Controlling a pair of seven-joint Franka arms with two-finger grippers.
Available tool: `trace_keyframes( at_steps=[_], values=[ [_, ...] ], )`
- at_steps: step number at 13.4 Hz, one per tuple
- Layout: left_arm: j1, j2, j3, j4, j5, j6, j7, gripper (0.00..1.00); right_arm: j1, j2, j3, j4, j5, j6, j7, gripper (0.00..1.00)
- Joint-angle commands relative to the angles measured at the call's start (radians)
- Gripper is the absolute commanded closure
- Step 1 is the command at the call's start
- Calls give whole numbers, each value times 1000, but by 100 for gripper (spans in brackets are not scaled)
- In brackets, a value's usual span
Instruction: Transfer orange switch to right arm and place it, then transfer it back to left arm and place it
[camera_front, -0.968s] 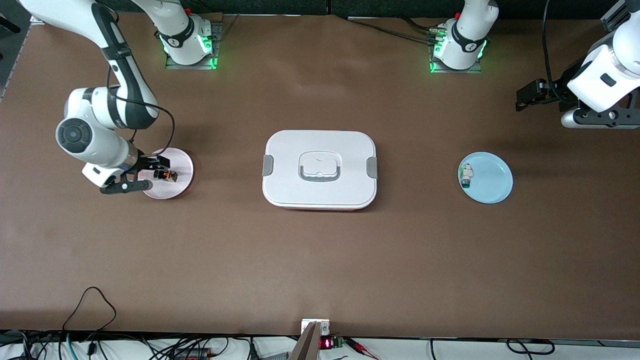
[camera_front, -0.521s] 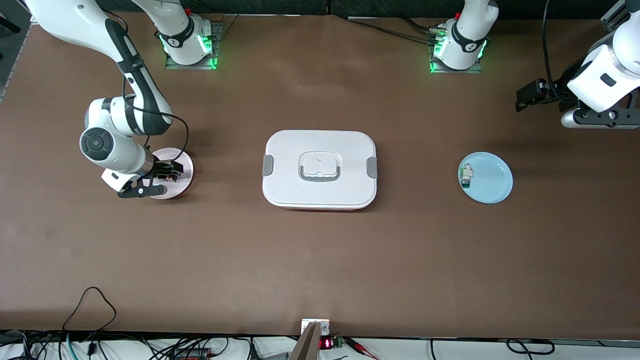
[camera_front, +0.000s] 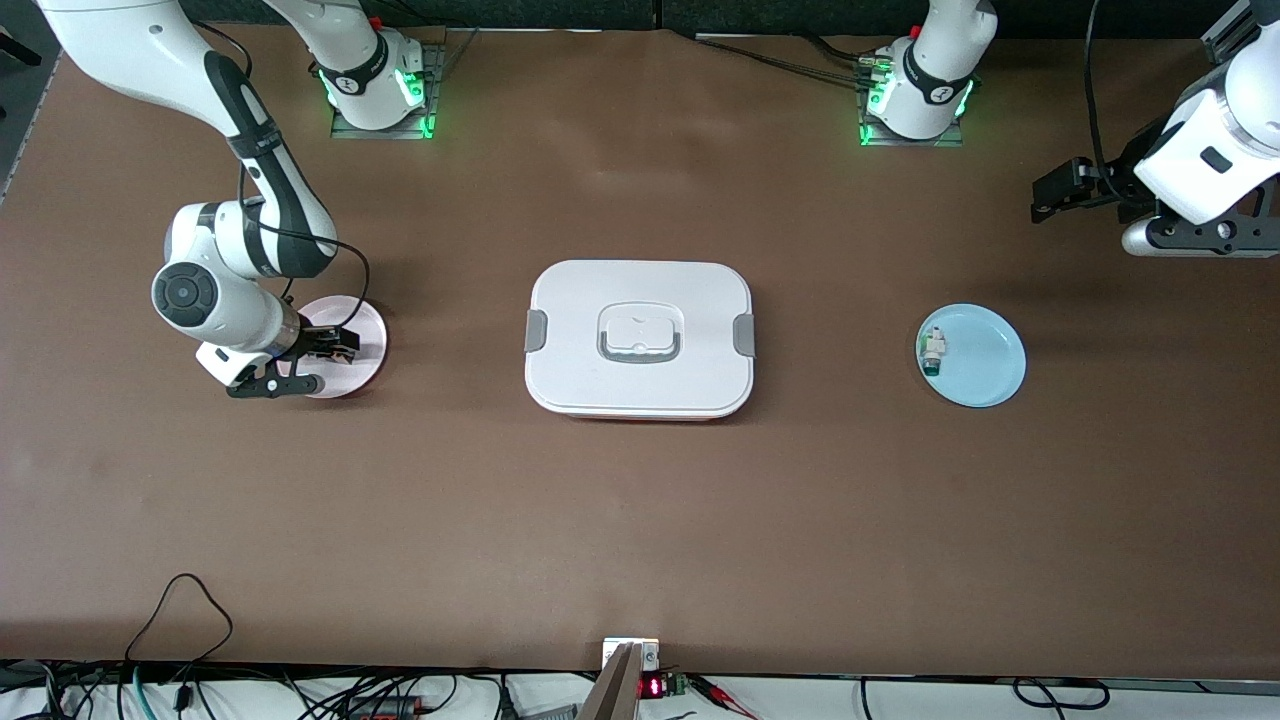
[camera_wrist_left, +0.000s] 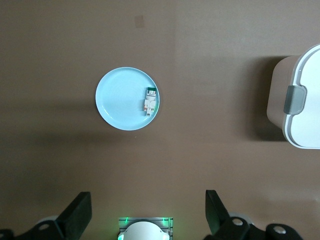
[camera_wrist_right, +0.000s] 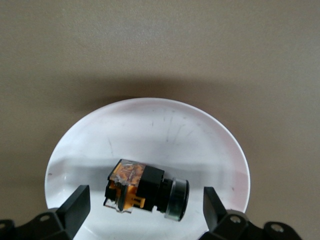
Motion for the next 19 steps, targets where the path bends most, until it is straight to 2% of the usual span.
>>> trace_keyframes(
  at_steps=[1,16,19],
  values=[
    [-8,12,4,29,8,-21,13,0,-1,25,6,0,-20,18,16,0],
    [-10,12,4,29,8,-21,12,0,-15,55,6,2,-18,23,6,1],
    [-10,12,4,30,8,-19,15,0,-19,57,6,4,-3,24,17,3]
  ],
)
